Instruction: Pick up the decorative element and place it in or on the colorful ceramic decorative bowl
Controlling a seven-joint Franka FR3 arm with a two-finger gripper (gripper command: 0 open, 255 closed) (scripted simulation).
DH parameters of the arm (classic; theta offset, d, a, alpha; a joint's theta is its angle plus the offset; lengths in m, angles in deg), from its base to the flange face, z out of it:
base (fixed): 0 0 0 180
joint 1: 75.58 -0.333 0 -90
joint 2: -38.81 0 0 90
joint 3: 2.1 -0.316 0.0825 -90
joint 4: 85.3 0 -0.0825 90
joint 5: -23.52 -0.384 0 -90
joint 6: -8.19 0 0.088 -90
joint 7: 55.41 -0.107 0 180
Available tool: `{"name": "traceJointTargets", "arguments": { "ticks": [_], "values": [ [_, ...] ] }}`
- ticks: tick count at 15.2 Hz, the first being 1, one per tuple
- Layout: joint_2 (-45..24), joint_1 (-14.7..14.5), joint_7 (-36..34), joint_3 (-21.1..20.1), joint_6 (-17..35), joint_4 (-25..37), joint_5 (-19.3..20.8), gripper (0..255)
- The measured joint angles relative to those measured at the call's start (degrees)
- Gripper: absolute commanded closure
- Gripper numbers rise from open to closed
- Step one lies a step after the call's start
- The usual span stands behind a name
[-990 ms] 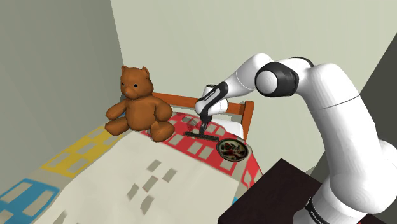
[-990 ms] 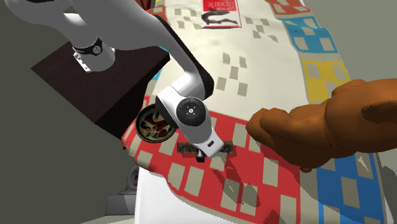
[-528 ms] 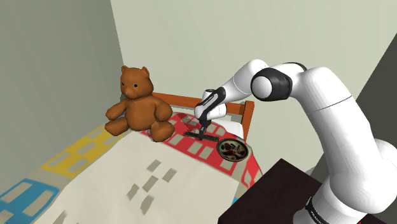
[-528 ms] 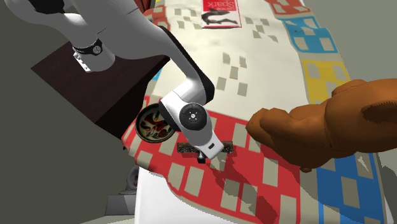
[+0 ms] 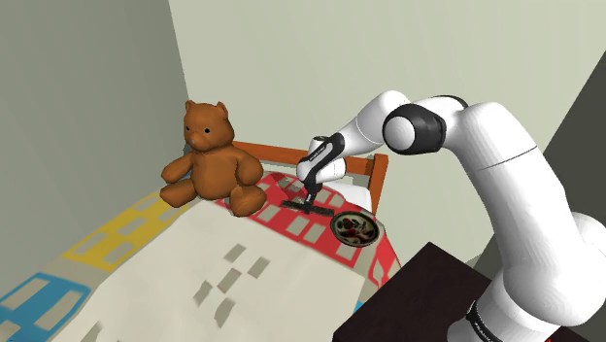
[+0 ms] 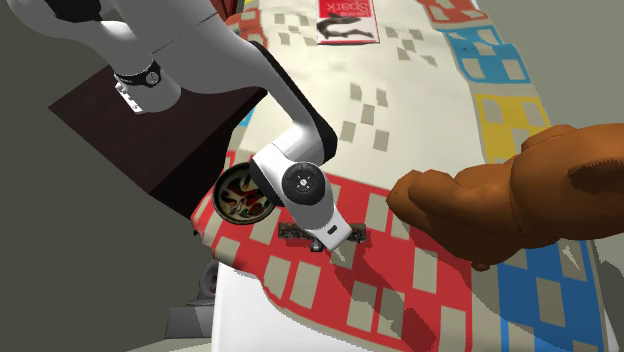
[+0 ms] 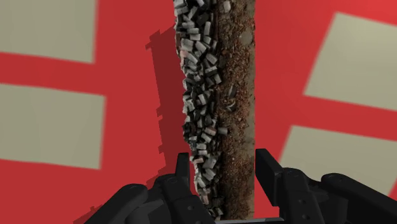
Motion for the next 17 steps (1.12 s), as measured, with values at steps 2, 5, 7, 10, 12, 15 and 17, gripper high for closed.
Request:
{"name": "traceJointTargets", "arguments": {
  "ticks": [2, 5, 7, 10, 12, 15, 17],
  "values": [
    [0.0, 0.0, 0.0, 0.0, 0.0, 0.0, 0.0, 255],
    [0.0, 0.0, 0.0, 0.0, 0.0, 0.0, 0.0, 255],
    [0.0, 0.0, 0.0, 0.0, 0.0, 0.0, 0.0, 255],
    [1.4, -0.1, -0.2, 0.1, -0.8, -0.6, 0.1, 255],
    [2.7, -0.2, -0.2, 0.3, -1.4, -1.3, 0.2, 255],
    [4.4, -0.3, -0.5, 0.5, -3.0, -1.5, 0.4, 255],
    [5.5, -0.4, -0.6, 0.6, -3.9, -1.6, 0.5, 255]
  ]
}}
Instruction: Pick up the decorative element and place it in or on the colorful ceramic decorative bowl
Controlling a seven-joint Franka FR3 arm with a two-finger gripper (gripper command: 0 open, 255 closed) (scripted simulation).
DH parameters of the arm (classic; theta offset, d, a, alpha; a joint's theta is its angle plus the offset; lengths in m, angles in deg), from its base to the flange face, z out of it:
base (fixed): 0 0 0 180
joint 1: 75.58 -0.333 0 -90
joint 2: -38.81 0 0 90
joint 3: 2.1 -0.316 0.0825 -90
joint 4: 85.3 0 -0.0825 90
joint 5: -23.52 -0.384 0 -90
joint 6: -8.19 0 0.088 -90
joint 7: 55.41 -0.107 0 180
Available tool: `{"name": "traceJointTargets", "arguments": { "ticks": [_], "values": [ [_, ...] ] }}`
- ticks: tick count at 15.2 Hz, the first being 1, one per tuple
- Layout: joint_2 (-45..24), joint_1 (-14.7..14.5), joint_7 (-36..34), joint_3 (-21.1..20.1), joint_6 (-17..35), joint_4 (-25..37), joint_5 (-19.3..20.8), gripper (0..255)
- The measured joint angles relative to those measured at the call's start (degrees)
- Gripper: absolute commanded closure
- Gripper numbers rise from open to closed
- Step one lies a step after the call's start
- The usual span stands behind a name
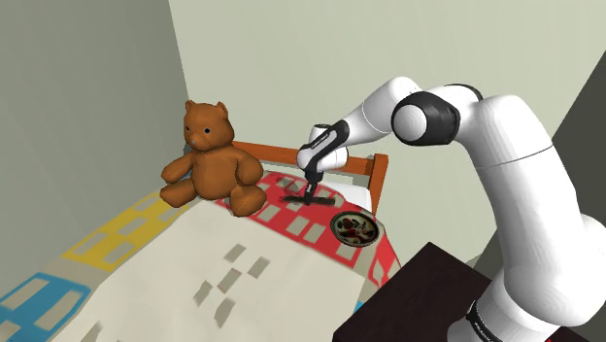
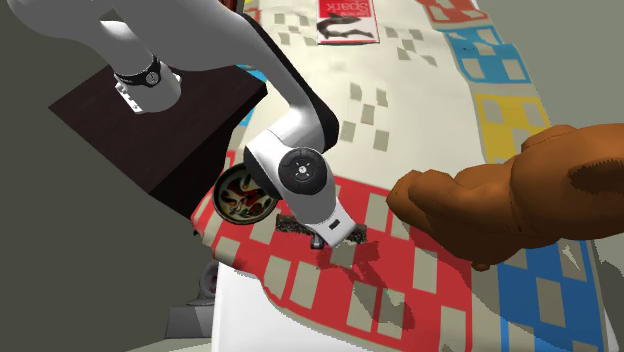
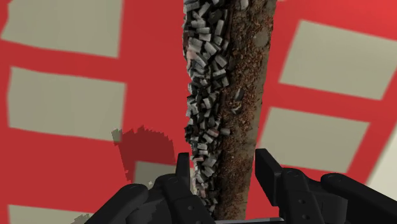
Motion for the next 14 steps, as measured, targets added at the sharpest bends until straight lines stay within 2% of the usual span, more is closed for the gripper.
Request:
{"name": "traceJointTargets", "arguments": {
  "ticks": [14],
  "values": [
    [7.5, -0.6, -1.1, 0.8, -6.3, -1.2, 1.0, 255]
  ]
}}
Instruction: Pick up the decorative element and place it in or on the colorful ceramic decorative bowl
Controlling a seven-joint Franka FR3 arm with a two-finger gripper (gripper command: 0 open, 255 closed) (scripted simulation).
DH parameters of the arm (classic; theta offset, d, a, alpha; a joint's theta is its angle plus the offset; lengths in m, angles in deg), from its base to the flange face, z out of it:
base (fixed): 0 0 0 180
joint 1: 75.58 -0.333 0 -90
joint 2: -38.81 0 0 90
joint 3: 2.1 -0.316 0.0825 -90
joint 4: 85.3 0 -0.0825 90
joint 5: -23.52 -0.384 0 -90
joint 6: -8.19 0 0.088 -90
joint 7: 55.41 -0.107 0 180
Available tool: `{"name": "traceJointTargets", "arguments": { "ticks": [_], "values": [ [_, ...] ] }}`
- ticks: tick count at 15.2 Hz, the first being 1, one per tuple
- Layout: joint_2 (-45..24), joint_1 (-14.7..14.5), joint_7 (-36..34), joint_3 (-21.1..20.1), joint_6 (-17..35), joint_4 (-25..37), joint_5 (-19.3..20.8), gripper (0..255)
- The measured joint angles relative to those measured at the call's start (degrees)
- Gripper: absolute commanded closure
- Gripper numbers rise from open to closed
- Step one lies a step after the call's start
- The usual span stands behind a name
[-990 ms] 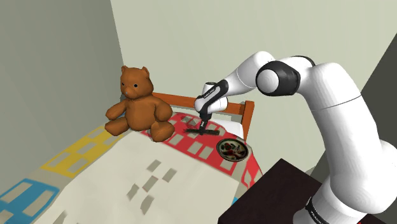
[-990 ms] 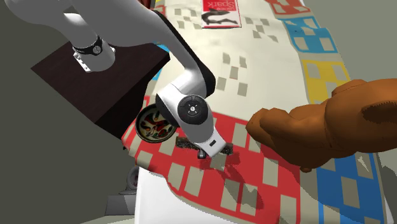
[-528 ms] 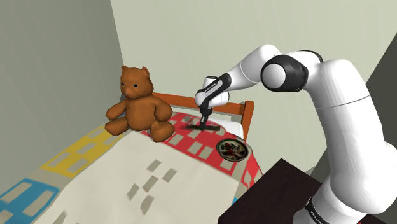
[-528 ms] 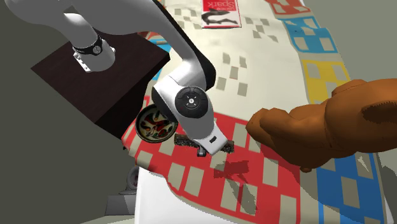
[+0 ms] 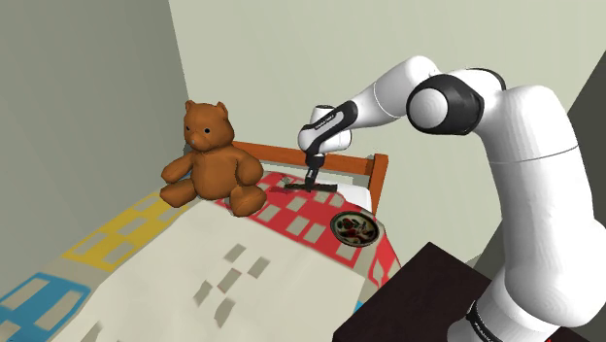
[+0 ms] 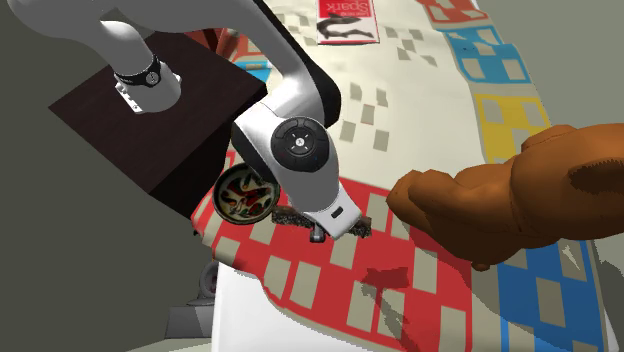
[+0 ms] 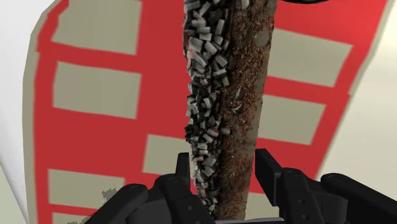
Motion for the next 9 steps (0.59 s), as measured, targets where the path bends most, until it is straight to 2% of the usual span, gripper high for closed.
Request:
{"name": "traceJointTargets", "arguments": {
  "ticks": [4, 9],
  "values": [
    [5.6, 0.4, 1.3, 0.2, 2.8, -8.5, -0.2, 255],
    [15.3, 1.5, 4.0, 0.5, 8.4, -23.9, -0.9, 255]
  ]
}}
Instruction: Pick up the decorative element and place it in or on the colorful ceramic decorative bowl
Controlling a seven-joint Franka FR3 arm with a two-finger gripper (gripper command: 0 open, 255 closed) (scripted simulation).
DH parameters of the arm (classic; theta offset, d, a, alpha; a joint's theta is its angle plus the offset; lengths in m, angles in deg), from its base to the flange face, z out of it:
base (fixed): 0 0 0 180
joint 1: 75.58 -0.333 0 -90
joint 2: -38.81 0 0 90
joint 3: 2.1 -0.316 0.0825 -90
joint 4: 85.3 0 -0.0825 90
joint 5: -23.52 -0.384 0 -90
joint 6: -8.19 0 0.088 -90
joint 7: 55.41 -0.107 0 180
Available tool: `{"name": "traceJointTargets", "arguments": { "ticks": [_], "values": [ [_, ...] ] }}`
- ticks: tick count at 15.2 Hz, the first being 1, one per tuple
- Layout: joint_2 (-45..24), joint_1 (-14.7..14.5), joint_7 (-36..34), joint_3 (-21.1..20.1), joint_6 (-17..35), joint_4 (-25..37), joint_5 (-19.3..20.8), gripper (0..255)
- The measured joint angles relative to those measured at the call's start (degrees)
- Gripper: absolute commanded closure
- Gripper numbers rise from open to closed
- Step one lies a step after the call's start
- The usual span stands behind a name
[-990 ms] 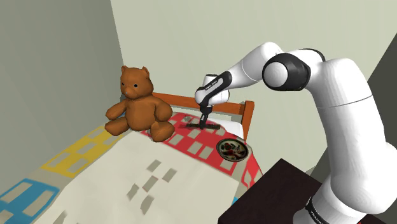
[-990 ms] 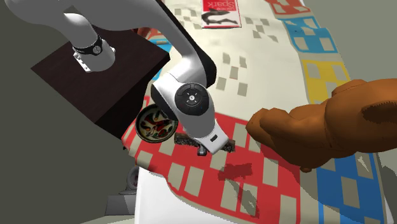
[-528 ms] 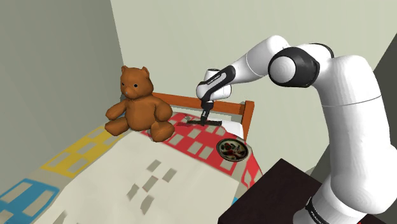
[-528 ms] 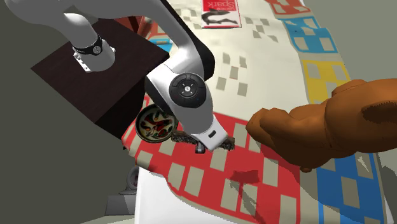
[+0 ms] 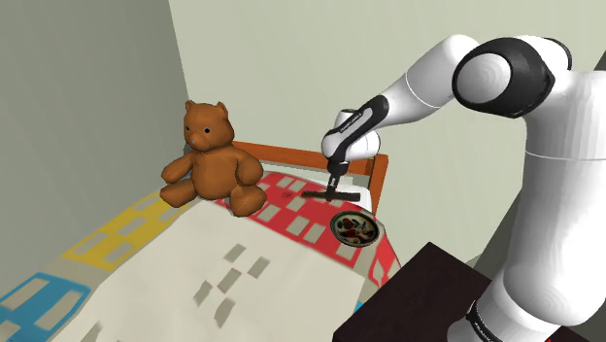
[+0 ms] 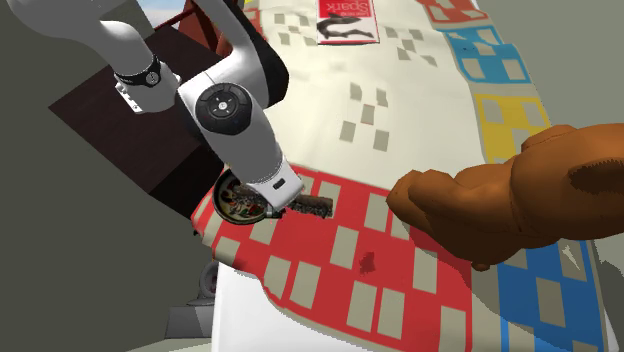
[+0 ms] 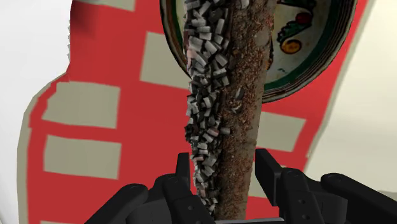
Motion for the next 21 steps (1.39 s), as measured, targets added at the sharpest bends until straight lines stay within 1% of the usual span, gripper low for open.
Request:
{"name": "traceJointTargets", "arguments": {
  "ticks": [5, 8, 9, 12, 18, 21],
  "values": [
    [8.8, 1.2, 2.9, 0.7, 4.6, -13.6, -0.5, 255],
    [14.1, 2.3, 5.1, 1.5, 6.6, -21.0, -0.7, 255],
    [15.0, 2.5, 5.7, 1.7, 7.0, -22.3, -0.7, 255],
    [14.5, 2.6, 6.9, 1.5, 9.4, -24.2, -1.8, 255],
    [9.6, 2.9, 9.5, 0.4, 14.1, -24.2, -5.1, 255],
    [6.9, 3.5, 11.3, -0.4, 16.4, -23.8, -7.0, 255]
  ]
}}
